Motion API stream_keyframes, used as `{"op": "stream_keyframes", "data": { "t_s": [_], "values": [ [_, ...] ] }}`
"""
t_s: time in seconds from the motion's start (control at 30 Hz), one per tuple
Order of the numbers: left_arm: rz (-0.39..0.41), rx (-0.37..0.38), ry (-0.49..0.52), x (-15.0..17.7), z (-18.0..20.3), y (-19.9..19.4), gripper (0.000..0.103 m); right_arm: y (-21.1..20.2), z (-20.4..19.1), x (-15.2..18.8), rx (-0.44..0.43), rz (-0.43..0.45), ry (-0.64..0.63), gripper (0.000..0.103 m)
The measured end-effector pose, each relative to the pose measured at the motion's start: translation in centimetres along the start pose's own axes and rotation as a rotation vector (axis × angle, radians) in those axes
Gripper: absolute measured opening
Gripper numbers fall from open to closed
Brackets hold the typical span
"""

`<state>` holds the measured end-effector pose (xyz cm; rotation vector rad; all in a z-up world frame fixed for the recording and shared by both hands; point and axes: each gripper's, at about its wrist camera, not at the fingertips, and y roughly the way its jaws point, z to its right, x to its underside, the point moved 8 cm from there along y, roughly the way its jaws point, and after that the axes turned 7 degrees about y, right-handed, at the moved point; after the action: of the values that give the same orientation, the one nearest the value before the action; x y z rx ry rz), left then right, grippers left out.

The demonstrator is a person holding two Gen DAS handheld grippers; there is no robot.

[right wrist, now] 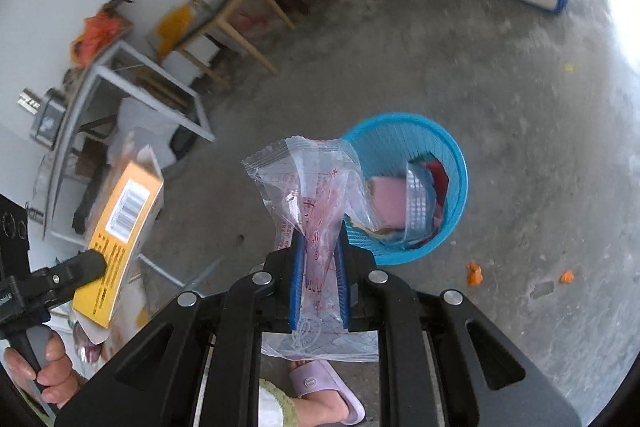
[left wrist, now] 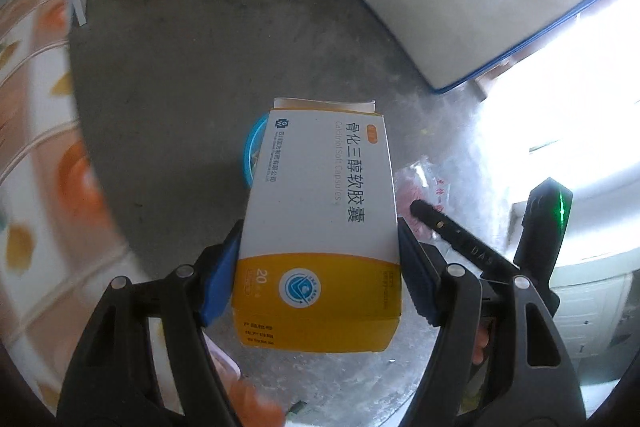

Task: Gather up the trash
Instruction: 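Carry the box and bag to the wastebasket and open both grippers, then move both grippers back toward the table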

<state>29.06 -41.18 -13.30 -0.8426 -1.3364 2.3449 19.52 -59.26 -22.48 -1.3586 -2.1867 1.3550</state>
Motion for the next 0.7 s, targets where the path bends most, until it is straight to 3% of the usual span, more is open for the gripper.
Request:
{"op": "stream_keyframes", "data": {
  "t_s": [0.17,0.2,0.23,0.27,0.3,0.47,0.7],
  "values": [
    [-0.033,-0.048,-0.011,-3.6,0.4,4.5,0.069,6.1,1.2,-3.1,0.049,-0.035,0.017,0.019],
    [-0.03,-0.054,-0.016,-4.3,0.5,5.2,0.071,7.2,1.7,-3.8,0.062,-0.03,0.022,0.026],
    [-0.023,-0.059,-0.019,-4.7,0.6,5.7,0.076,8.1,2.0,-4.3,0.074,-0.022,0.023,0.041],
    [-0.012,-0.068,-0.021,-5.4,0.7,6.6,0.089,9.4,2.7,-5.0,0.1,0.0,0.019,0.059],
    [-0.014,-0.073,-0.022,-5.8,0.5,7.2,0.09,10.4,3.5,-5.4,0.125,0.025,0.026,0.064],
    [-0.014,-0.043,-0.069,-5.6,-0.3,7.7,0.09,12.5,7.3,-4.7,0.109,0.014,0.13,0.065],
    [0.078,-0.033,-0.031,-4.8,-0.6,2.8,0.09,11.7,7.9,-4.8,0.047,0.034,0.117,0.065]
  ]
}}
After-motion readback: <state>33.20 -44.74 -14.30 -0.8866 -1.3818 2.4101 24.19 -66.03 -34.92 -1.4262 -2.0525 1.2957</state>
